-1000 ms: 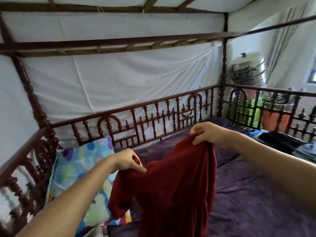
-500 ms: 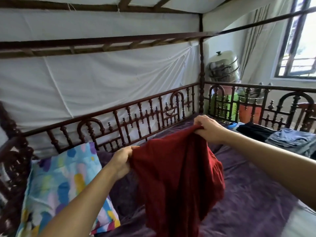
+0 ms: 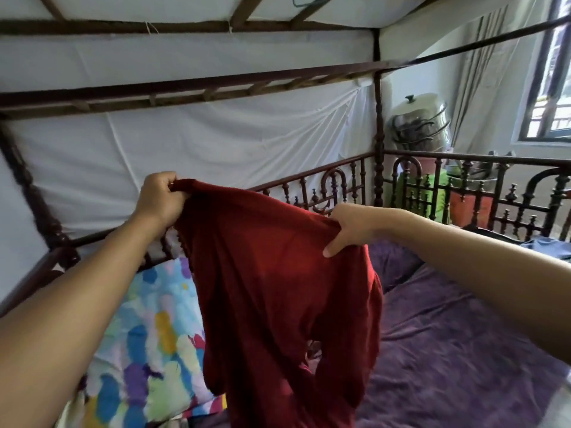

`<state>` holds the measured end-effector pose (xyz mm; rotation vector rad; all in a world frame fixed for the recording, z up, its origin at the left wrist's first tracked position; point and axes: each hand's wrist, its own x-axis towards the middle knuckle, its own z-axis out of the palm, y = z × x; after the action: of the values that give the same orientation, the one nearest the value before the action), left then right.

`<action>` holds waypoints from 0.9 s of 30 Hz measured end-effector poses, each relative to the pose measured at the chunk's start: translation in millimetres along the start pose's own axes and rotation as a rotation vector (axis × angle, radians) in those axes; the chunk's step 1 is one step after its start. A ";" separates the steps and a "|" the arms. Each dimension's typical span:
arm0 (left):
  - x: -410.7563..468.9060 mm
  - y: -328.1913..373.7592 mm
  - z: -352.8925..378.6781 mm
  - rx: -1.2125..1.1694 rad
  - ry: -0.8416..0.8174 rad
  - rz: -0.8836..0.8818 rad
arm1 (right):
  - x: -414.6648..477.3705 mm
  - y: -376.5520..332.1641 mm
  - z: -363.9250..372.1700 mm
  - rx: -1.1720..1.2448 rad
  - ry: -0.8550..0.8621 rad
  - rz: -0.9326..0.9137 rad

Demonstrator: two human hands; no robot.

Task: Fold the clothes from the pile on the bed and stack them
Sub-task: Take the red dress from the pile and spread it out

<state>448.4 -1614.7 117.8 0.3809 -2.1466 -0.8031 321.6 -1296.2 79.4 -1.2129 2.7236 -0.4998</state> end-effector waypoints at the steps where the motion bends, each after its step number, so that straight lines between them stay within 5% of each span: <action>1: 0.4 -2.5 -8.1 0.007 0.072 -0.038 | 4.5 -4.2 2.4 -0.028 -0.014 -0.004; 5: -7.8 -3.0 -54.5 0.074 0.335 -0.129 | 8.1 -25.5 0.0 0.208 0.015 -0.100; 9: -2.3 -13.2 -98.5 0.107 0.391 -0.153 | -4.9 -70.9 -28.6 0.855 0.169 -0.263; 13: 7.3 -15.3 -102.1 0.161 0.437 -0.143 | -8.5 -81.8 -43.2 0.991 0.161 -0.291; 17: 7.3 -20.8 -61.9 0.338 0.291 -0.153 | -9.3 -36.5 -15.6 0.929 -0.003 -0.129; 27: 25.1 -2.2 174.5 0.624 -0.184 -0.184 | -36.5 168.4 9.6 0.872 0.260 0.182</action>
<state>298.1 -1556.1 46.7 0.8601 -2.5361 -0.2461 230.3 -1166.4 11.4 -0.6817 2.2675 -1.6653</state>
